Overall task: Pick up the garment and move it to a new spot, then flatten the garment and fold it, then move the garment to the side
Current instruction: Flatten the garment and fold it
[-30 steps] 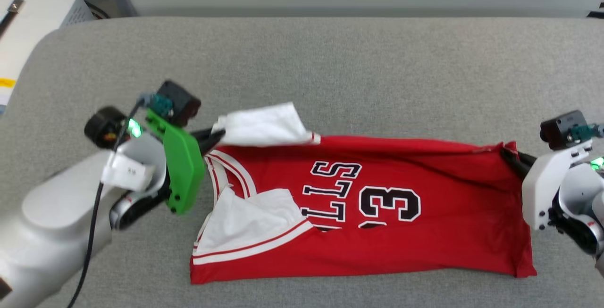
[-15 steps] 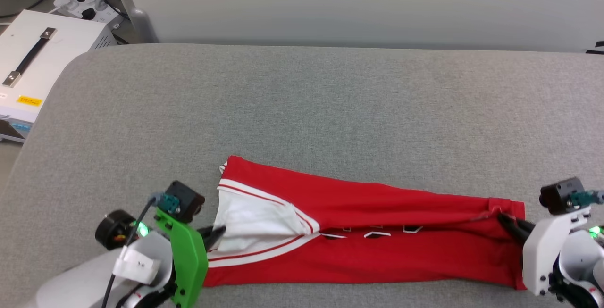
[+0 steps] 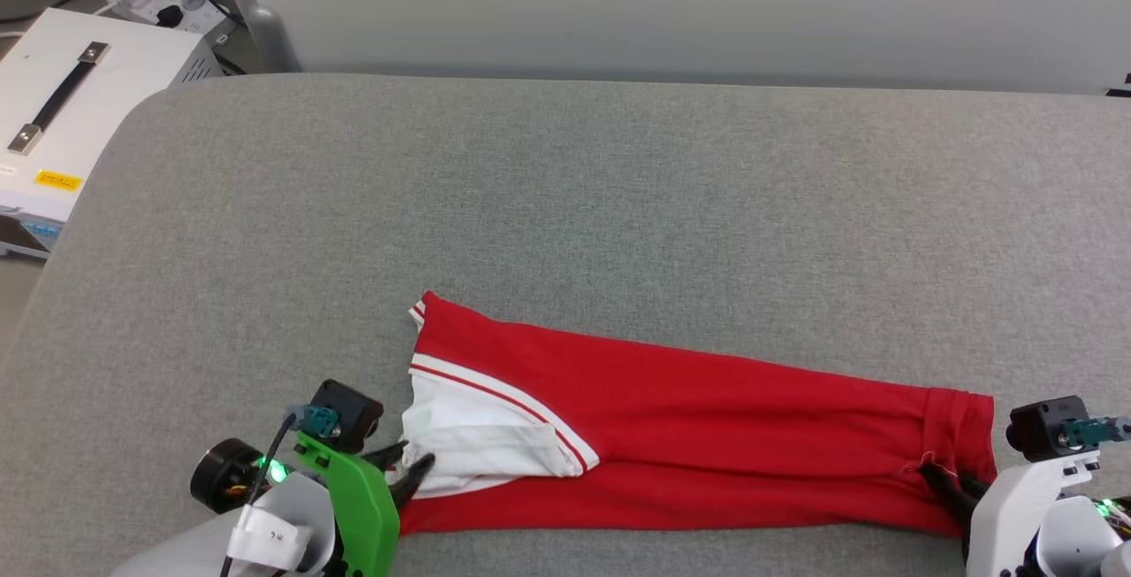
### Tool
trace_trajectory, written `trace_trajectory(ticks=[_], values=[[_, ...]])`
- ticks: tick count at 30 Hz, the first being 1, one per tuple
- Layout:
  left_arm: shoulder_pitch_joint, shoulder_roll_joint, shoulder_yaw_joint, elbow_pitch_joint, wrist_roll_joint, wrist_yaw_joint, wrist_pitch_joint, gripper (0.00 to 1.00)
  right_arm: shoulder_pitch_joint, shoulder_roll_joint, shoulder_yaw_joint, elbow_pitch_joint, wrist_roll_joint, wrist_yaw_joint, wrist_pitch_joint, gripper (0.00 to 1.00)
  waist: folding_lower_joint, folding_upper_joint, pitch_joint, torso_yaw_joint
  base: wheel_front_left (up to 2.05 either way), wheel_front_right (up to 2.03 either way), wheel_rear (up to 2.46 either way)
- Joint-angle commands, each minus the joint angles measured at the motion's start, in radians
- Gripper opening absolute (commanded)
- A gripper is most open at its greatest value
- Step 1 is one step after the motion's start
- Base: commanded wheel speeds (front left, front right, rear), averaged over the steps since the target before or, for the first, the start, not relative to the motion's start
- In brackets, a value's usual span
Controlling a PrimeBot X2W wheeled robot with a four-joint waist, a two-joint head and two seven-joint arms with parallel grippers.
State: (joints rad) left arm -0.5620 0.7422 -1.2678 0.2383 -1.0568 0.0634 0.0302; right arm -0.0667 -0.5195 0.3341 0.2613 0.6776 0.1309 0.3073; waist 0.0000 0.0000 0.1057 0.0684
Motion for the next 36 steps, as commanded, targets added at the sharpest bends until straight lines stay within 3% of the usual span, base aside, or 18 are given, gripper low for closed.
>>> trace_trajectory(ticks=[1,5,8,12,19,26,36], values=[[0.022,-0.009,0.012,0.008,0.000,0.007,-0.034,1.00,0.014,0.001,-0.004,-0.012,0.005,0.000,-0.016,1.00,0.0000,0.0000,-0.008,-0.003,0.00,0.00,0.00],[0.047,-0.015,0.059,0.017,0.019,0.065,-0.170,1.00,0.024,-0.016,-0.039,-0.068,0.021,0.000,-0.042,1.00,0.0000,0.0000,-0.028,-0.006,0.00,0.00,0.00],[0.077,-0.026,0.112,0.025,0.031,0.138,-0.260,1.00,0.031,-0.030,-0.098,-0.126,0.055,0.000,-0.043,1.00,0.0000,0.0000,-0.039,-0.006,0.00,0.00,0.00],[0.110,-0.034,0.196,0.005,0.086,0.224,-0.290,1.00,0.046,-0.067,-0.163,-0.195,0.082,0.000,0.011,1.00,0.0000,0.0000,-0.042,0.003,0.00,0.00,0.00],[0.239,-0.083,0.476,-0.136,0.313,0.344,-0.292,1.00,0.075,-0.131,-0.238,-0.211,0.145,0.000,0.211,1.00,0.0000,0.0000,-0.025,0.025,0.00,0.00,0.00],[0.376,-0.162,0.679,-0.219,0.500,0.357,-0.292,1.00,0.070,-0.132,-0.238,-0.162,0.195,0.000,0.335,1.00,0.0000,0.0000,0.002,0.047,0.00,0.00,0.00],[0.457,-0.293,0.820,-0.214,0.687,0.274,-0.292,1.00,0.004,-0.068,-0.180,-0.067,0.240,0.000,0.336,1.00,0.0000,0.0000,0.055,0.088,0.00,0.00,0.00]])
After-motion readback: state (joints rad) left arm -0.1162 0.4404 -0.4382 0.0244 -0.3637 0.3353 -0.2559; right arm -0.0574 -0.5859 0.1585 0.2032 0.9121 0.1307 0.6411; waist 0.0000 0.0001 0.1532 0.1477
